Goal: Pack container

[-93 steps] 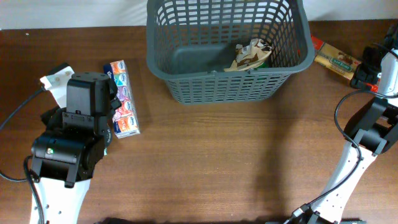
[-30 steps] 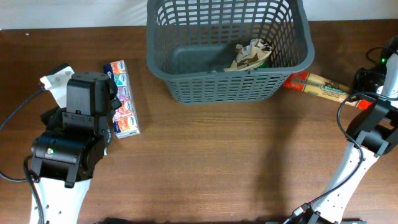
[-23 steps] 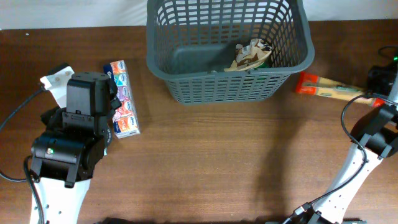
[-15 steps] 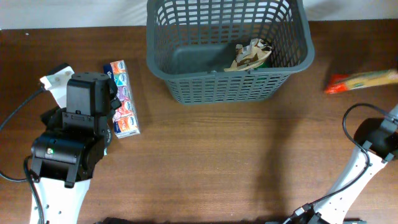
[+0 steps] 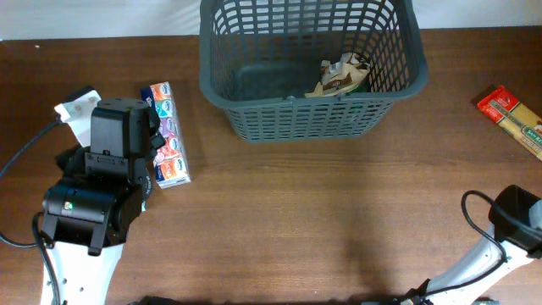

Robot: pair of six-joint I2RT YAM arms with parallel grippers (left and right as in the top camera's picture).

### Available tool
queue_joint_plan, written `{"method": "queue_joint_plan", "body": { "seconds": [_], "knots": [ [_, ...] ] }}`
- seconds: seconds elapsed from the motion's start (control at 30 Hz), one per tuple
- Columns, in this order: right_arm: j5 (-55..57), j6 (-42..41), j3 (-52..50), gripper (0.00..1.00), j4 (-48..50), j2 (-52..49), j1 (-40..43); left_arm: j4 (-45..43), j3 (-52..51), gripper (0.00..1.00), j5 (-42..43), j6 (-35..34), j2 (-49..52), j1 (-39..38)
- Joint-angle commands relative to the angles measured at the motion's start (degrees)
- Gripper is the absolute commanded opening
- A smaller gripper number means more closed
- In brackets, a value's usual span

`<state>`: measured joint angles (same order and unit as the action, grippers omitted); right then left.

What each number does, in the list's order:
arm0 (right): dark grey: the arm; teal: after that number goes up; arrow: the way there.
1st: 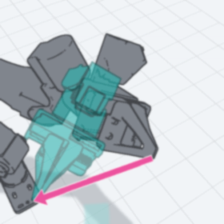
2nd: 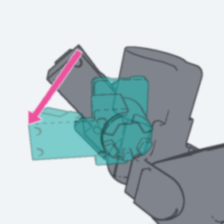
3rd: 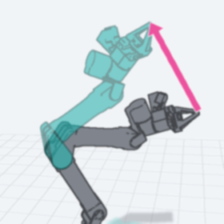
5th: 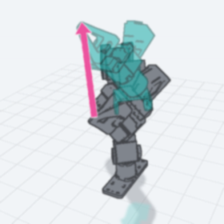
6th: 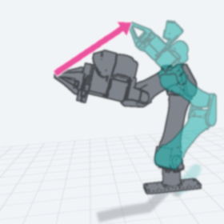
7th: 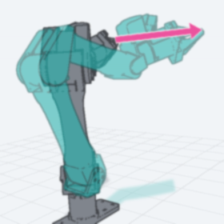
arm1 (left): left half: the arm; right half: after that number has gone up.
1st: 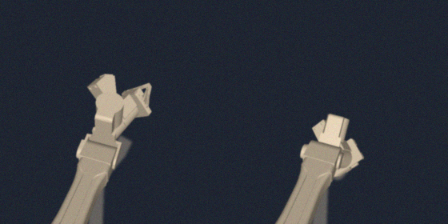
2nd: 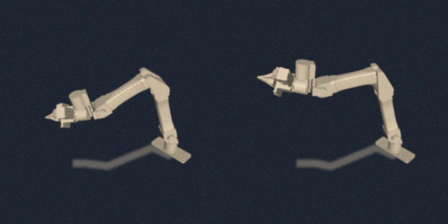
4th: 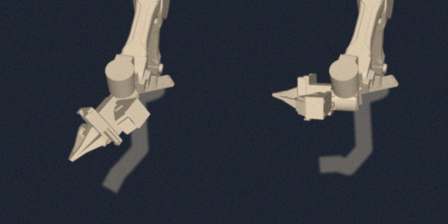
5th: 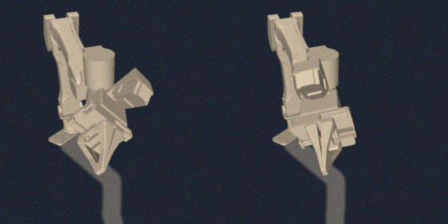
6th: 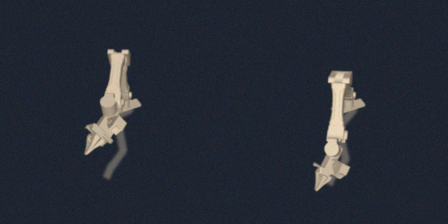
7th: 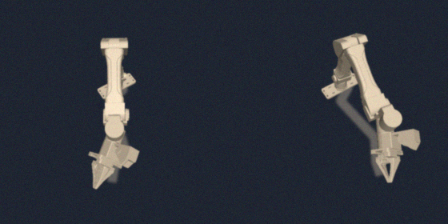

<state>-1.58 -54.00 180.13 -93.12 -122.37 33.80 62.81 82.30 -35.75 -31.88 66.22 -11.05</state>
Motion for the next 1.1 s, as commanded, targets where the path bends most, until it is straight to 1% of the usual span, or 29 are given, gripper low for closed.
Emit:
{"method": "queue_joint_plan", "body": {
  "seconds": [0.0, 0.07, 0.1, 0.2, 0.23, 0.27, 0.4, 0.57, 0.6, 0.67, 0.7, 0.77, 0.83, 0.9, 1.07],
  "knots": [
    [2.14, 1.70, -1.55, 0.25, -0.04, -2.56, -0.39, -0.11, 0.66, 0.99, 0.24, 0.70, -0.17, 0.35],
    [3.85, 1.70, -2.43, 0.51, 0.35, -3.39, -0.39, -0.11, 0.66, 0.99, 0.24, 0.70, -0.17, 0.35],
    [4.74, 1.70, -2.93, 0.61, 0.42, -3.82, -0.39, -0.11, 0.66, 1.00, 0.24, 0.70, -0.17, 0.35],
    [7.08, 1.66, -5.75, 0.82, 0.92, -5.31, -0.35, -0.11, 0.66, 0.99, 0.24, 0.70, -0.17, 0.35],
    [7.80, 1.55, -7.23, 0.93, 1.22, -5.73, -0.26, -0.11, 0.66, 0.99, 0.24, 0.70, -0.17, 0.35],
    [8.63, 1.46, -8.92, 0.99, 1.66, -6.16, -0.07, -0.11, 0.66, 0.99, 0.24, 0.70, -0.17, 0.35],
    [10.88, 1.49, -15.91, 0.99, 4.33, -6.93, 0.13, -0.11, 0.66, 0.99, 0.24, 0.70, -0.17, 0.35],
    [11.50, 1.51, -23.54, 0.99, 4.46, -6.93, 0.09, -0.11, 0.66, 0.99, 0.24, 0.70, -0.17, 0.35],
    [13.05, 1.25, -24.87, 0.99, 5.31, -7.08, 0.07, -0.11, 0.66, 0.99, 0.24, 0.70, -0.20, 0.35],
    [17.57, -4.28, -27.10, 0.99, 5.99, -7.39, 0.17, -0.11, 0.66, 0.99, 0.24, 0.70, -0.17, 0.35],
    [19.15, -9.07, -28.20, 0.99, 5.75, -7.52, 0.44, -0.11, 0.66, 0.99, 0.24, 0.70, -0.17, 0.35],
    [19.63, -16.94, -30.36, 0.99, 5.86, -7.56, 1.49, -0.11, 0.66, 0.99, 0.24, 0.70, -0.17, 0.35],
    [18.71, -22.45, -32.04, 0.99, 6.01, -7.58, 3.06, -0.11, 0.66, 0.99, 0.24, 0.70, -0.17, 0.35],
    [17.84, -25.81, -32.92, 0.99, 6.01, -8.07, 4.70, -0.11, 0.66, 0.99, 0.24, 0.70, -0.17, 0.35],
    [15.26, -29.27, -33.97, 0.99, 5.25, -10.51, 8.81, -0.11, 0.66, 1.00, 0.24, 0.70, -0.17, 0.35]
  ]
}}
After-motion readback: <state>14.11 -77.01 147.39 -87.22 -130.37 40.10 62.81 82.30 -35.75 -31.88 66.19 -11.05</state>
